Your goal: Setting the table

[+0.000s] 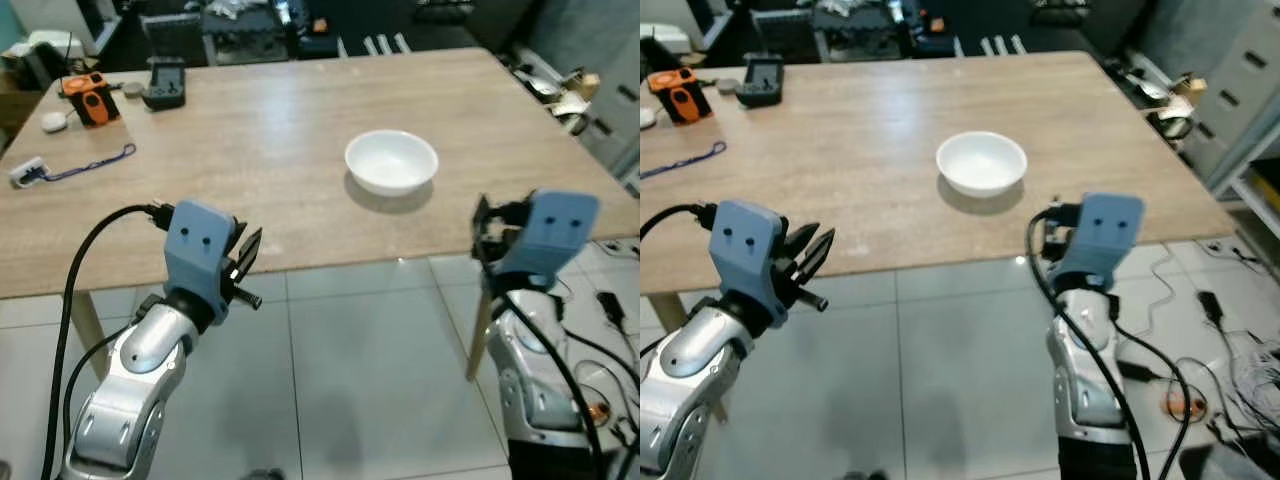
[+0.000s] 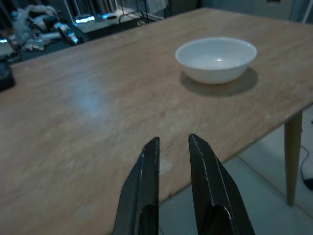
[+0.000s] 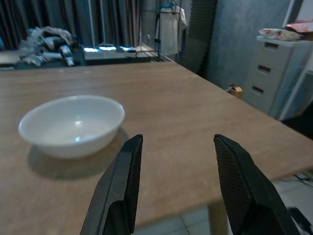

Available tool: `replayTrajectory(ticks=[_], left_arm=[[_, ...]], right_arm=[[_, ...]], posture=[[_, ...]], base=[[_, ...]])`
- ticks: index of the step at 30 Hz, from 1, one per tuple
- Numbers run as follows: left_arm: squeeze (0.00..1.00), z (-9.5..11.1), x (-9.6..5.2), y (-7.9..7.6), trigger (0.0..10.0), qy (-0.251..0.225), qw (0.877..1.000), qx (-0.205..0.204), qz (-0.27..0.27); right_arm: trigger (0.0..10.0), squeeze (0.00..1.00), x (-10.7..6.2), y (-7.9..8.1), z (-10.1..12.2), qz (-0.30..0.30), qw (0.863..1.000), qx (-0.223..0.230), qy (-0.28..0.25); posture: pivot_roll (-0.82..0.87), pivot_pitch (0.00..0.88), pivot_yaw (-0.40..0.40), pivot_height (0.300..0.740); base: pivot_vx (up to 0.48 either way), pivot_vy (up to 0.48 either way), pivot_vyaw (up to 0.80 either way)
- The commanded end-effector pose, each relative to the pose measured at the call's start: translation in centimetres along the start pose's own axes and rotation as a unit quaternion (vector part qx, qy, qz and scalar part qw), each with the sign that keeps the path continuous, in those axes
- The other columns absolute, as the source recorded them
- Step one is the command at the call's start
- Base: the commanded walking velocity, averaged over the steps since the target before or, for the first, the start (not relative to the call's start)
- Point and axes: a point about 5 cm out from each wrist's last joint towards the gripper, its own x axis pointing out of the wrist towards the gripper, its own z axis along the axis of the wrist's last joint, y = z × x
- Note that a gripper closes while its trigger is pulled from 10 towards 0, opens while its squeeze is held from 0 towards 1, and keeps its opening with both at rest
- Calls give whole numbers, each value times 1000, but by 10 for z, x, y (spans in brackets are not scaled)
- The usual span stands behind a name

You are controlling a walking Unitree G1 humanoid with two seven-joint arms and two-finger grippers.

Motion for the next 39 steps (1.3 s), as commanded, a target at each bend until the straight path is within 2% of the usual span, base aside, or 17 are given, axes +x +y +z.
replayTrajectory(ticks=[1, 5, 34, 39], left_arm=[[0, -5, -2, 3, 10000, 12, 1000, 1, 7], [0, -6, -1, 3, 10000, 15, 1000, 0, 12], [0, -13, -1, 1, 10000, 34, 999, -24, 14], [0, -21, -1, 4, 10000, 54, 998, -6, 9]], right_arm=[[10000, 0, -2, 4, -3, 7, 1000, -1, 4], [10000, 0, -1, 4, -4, 8, 1000, 3, 9], [10000, 0, -3, 1, -7, 6, 1000, -3, 21], [10000, 0, -5, -2, -13, 5, 999, -13, 35]], posture=[[50, 69, 81, 740], [48, 68, 81, 740], [40, 77, 77, 740], [37, 79, 76, 740]], base=[[0, 0, 0], [0, 0, -156], [0, 0, -800], [0, 0, -800]])
